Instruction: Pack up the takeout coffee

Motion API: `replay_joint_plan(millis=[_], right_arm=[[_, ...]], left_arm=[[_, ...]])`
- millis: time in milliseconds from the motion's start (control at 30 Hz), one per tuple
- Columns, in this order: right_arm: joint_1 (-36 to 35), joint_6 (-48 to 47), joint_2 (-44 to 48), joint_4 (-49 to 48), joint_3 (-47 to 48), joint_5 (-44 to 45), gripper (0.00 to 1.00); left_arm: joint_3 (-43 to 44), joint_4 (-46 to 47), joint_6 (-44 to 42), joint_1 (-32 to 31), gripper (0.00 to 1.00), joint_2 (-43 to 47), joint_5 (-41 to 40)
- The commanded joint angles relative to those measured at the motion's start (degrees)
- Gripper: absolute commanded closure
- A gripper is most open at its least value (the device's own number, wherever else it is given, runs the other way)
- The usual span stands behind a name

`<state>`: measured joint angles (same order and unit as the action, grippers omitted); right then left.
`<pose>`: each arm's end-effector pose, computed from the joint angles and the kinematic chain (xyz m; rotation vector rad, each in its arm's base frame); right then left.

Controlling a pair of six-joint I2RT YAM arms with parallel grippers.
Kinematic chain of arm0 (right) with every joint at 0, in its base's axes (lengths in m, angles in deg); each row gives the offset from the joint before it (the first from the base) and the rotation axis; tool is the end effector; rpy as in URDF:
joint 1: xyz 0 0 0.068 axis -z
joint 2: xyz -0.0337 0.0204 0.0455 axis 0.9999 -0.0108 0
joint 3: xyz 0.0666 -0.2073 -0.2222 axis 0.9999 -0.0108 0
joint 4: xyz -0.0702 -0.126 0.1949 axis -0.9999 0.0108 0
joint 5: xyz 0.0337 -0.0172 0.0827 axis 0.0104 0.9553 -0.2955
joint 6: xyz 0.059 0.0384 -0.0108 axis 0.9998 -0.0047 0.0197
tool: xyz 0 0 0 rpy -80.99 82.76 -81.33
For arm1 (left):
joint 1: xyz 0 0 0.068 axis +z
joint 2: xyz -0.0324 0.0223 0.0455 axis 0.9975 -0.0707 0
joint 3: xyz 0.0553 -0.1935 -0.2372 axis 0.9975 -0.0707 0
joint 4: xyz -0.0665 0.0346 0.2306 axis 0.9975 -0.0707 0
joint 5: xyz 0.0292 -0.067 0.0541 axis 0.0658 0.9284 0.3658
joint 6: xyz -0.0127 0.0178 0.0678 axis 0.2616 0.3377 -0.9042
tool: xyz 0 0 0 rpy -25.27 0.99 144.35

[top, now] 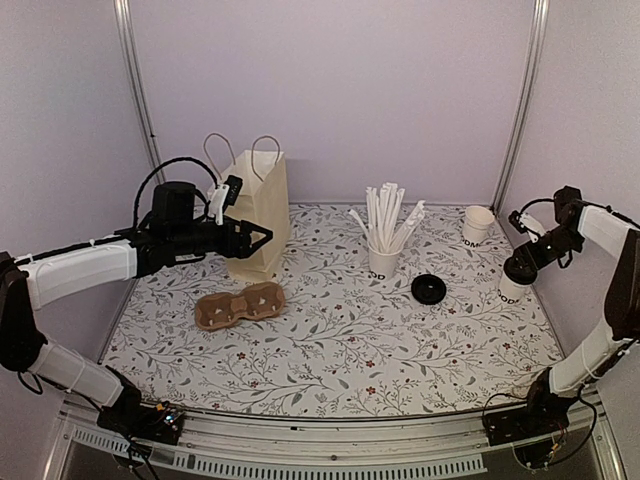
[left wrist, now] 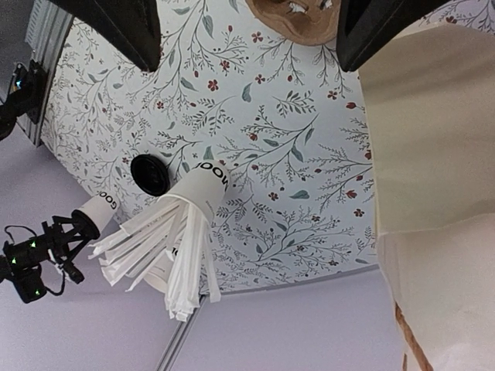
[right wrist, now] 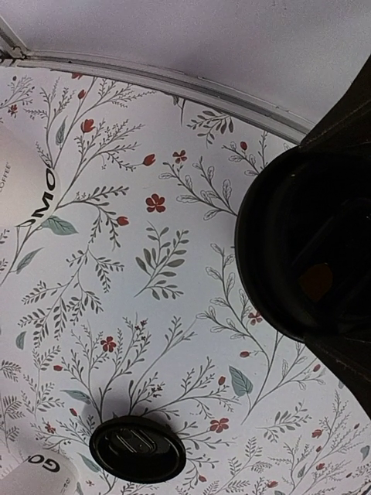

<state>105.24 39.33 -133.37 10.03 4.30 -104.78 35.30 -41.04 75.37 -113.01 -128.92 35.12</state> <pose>0.2776 -0.0621 0.2725 -0.6442 2.5693 0.0640 0.2580 -0.1559 0.3147 0.4791 1.9853 -0.8287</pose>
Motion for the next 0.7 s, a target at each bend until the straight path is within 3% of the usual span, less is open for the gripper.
replay_joint_plan(millis=[0,100,300,467,667], right_arm=[[0.32,2.22,-1.57,-2.39,0.78,0.75,0.31],[0.39,3.91,-1.40,-2.01,1.27,1.45,0.19],[0.39,4.98,3.63,1.85,6.01,-0.46,0.13],[0.35,4.83,4.22,3.54,9.75,-2.79,0.15],[-1.04,6.85,-0.73,2.69,14.33,-5.72,0.29]], left_arm=[[-0.66,0.53,-0.49,0.68,0.20,1.45,0.78],[-0.46,0.40,-0.41,0.65,0.20,1.27,0.83],[-0.44,0.35,-0.49,0.69,0.20,1.20,1.20],[-0.39,0.35,-0.44,0.68,0.20,1.20,1.47],[-0.57,0.35,-0.59,0.69,0.20,1.53,1.42]])
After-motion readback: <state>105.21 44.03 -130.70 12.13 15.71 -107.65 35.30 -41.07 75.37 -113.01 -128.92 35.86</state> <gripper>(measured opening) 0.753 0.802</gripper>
